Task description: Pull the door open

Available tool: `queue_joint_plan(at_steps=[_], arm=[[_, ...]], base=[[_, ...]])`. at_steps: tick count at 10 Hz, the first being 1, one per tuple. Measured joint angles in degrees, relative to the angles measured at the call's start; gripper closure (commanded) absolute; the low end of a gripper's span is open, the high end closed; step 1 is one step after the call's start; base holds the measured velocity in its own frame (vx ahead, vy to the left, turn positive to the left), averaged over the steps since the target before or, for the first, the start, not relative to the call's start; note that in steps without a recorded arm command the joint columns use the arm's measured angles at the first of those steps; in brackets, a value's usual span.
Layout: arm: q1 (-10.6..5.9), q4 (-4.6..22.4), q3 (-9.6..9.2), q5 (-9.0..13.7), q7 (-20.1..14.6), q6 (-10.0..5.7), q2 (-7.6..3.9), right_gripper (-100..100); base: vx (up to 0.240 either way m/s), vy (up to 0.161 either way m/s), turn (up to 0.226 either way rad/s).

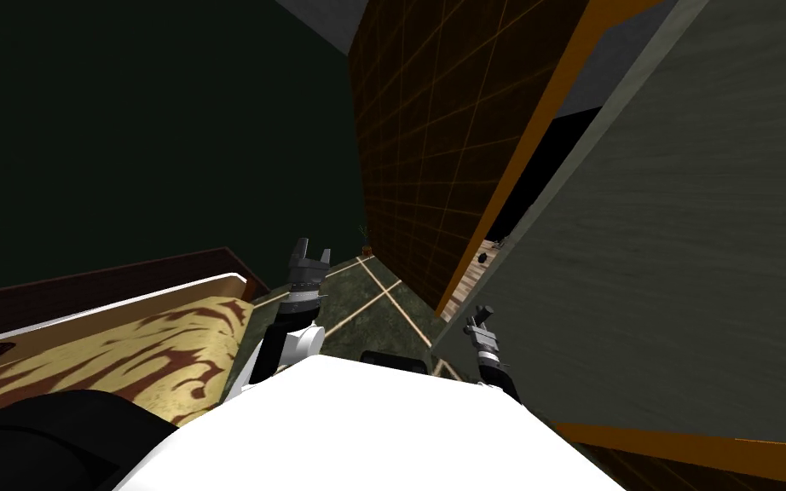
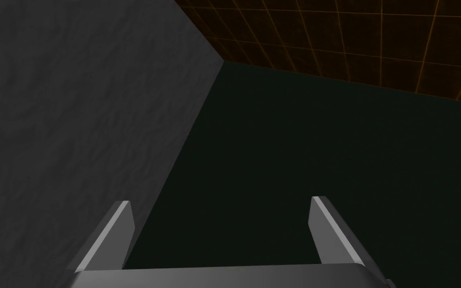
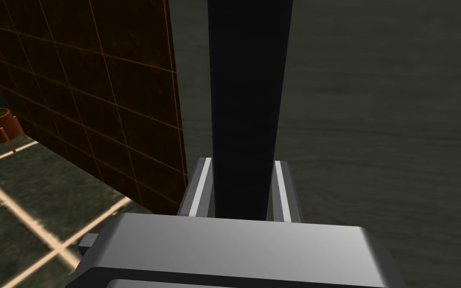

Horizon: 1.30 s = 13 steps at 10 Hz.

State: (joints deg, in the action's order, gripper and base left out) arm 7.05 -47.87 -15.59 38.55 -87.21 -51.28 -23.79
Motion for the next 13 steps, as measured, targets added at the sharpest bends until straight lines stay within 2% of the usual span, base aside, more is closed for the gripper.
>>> queue_joint_plan(at_steps=[2,4,5,6,8,10,13], arm=[[1.28,-1.46,-1.38,-0.69,-0.73,-0.15,-0.94,100],[1.28,-1.14,-2.84,-1.44,-1.91,-0.82,-1.53,100],[1.34,-1.04,-3.04,-1.53,-2.04,-0.88,-1.48,100],[1.78,-1.50,-3.57,-1.77,-2.44,-1.20,-2.10,100],[1.89,-1.14,-4.93,-2.45,-3.98,-2.70,-3.21,100],[3.52,-2.09,-6.46,-3.14,-5.32,-3.79,-4.65,100],[4.40,-1.88,-8.49,-4.10,-7.36,-5.70,-6.22,100]], base=[[-0.219,-0.029,0.046],[-0.165,-0.018,0.039],[-0.165,-0.039,0.100],[-0.206,-0.048,0.102],[-0.240,-0.029,0.109],[-0.185,-0.038,0.078],[-0.176,-0.031,0.057]])
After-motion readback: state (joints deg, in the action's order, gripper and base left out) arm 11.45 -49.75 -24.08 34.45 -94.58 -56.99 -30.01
